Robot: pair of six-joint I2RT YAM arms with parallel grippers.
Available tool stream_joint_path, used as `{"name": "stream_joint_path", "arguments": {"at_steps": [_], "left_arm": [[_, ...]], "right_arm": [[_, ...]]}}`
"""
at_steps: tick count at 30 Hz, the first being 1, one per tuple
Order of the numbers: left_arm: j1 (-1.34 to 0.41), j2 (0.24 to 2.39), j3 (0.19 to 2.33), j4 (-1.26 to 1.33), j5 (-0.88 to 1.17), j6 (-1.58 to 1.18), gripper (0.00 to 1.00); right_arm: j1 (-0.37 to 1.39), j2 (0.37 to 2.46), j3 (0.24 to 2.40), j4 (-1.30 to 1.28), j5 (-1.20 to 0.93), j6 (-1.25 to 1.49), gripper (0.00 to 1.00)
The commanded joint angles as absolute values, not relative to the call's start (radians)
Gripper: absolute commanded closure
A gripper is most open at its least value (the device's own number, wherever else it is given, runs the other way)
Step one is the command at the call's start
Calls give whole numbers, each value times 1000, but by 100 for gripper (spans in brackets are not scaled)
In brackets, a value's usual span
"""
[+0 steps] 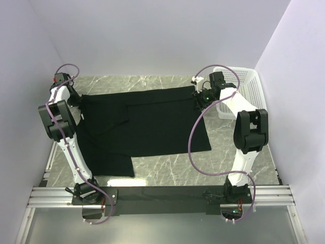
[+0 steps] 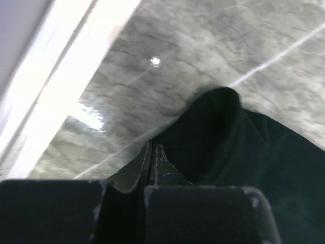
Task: Fold and stack the t-shirts
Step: Fold the tshirt
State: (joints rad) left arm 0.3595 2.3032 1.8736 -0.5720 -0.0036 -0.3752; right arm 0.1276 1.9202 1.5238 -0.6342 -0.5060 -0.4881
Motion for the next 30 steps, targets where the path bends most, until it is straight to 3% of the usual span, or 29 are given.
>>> {"name": "stream_joint_path", "arguments": {"at_steps": [1,9,18,19,25,30], "left_arm": [[351,2246,1914,-589,-142,-315,100],[330,2241,1940,-575,-210,-261,99],[273,2281,2036,-572,-337,-144,88],[272,2281,2036,-574,-347,-147,77],[268,2258,2023,-595,-408,-159,48],[291,2139,1978,-649,-350,-236,42]], "right_arm": [[120,1876,1555,-612,-529,-477,54],[118,1881,1569,-618,-535,-474,54],[120,1870,1557,-621,-532,-477,54],[118,1868,1555,-620,-531,-476,54],[120,1855,1549,-617,-534,-476,54],[118,1839,1529,-641,-545,-544,54]]}}
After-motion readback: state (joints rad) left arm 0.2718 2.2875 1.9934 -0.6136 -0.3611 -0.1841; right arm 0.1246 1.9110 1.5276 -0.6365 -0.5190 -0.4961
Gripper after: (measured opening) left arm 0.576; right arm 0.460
